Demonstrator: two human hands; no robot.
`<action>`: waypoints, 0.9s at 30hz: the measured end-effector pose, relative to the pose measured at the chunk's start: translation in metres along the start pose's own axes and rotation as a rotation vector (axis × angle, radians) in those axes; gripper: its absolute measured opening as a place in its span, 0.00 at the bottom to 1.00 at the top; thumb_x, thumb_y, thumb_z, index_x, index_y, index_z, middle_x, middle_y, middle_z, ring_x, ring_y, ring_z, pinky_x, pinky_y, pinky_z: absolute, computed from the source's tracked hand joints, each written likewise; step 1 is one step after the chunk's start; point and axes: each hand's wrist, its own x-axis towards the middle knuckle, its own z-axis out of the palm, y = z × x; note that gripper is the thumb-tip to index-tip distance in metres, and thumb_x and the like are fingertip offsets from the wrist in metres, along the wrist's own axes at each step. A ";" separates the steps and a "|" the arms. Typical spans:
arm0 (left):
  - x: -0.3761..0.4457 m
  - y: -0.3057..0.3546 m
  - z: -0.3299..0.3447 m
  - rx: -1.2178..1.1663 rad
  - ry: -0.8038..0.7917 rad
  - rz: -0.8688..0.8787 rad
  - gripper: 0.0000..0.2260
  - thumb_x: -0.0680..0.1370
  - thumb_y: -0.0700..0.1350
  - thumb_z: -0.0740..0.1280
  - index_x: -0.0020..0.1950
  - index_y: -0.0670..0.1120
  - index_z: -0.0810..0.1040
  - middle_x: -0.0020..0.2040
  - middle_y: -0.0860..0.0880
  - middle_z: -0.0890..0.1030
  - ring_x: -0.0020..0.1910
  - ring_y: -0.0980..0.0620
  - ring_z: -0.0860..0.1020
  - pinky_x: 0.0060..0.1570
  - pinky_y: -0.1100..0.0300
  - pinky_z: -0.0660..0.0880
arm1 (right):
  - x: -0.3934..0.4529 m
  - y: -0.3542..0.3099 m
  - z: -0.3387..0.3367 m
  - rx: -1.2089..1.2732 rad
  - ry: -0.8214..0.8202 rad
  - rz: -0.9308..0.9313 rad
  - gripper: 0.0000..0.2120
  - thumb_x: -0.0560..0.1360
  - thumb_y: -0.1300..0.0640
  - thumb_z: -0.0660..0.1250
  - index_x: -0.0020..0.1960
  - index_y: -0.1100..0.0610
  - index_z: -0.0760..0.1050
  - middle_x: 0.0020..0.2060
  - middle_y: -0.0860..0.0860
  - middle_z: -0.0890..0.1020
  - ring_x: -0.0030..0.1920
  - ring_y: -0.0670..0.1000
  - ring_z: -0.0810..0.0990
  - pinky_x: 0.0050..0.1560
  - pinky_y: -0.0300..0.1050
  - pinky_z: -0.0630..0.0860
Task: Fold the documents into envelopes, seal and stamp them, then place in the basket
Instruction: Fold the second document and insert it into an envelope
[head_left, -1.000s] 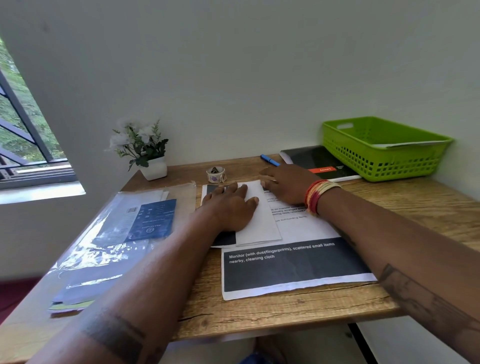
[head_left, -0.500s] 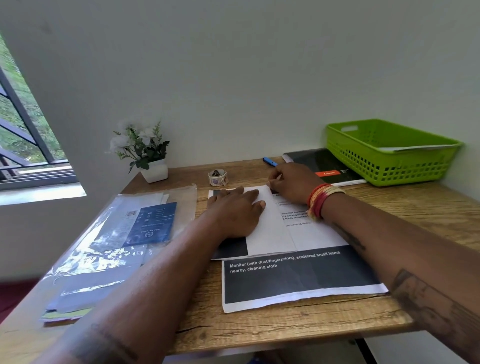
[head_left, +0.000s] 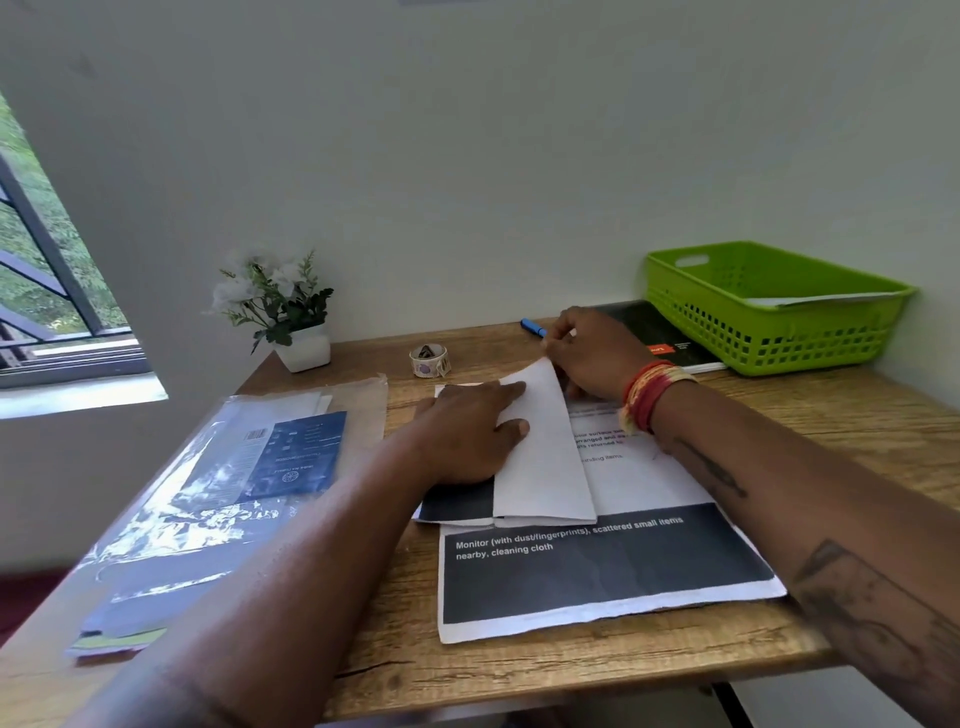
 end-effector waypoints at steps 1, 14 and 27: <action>0.001 0.002 0.001 0.018 0.005 -0.001 0.26 0.84 0.60 0.54 0.81 0.58 0.57 0.78 0.51 0.67 0.78 0.44 0.61 0.75 0.41 0.59 | -0.003 0.001 -0.001 0.010 -0.061 0.012 0.07 0.80 0.49 0.65 0.51 0.52 0.76 0.40 0.55 0.81 0.32 0.49 0.84 0.32 0.43 0.77; 0.002 0.005 0.006 -0.035 0.090 0.058 0.29 0.80 0.66 0.59 0.79 0.59 0.61 0.80 0.53 0.64 0.78 0.44 0.61 0.75 0.41 0.58 | 0.005 0.011 -0.010 0.027 0.065 0.037 0.18 0.72 0.53 0.76 0.60 0.51 0.78 0.58 0.51 0.81 0.57 0.52 0.79 0.55 0.43 0.73; 0.010 -0.006 0.010 -0.131 0.095 0.124 0.30 0.72 0.70 0.54 0.70 0.58 0.71 0.68 0.54 0.78 0.66 0.48 0.75 0.65 0.44 0.72 | -0.014 -0.009 -0.009 0.638 -0.253 0.131 0.17 0.81 0.45 0.65 0.60 0.57 0.77 0.47 0.57 0.86 0.34 0.53 0.82 0.32 0.45 0.78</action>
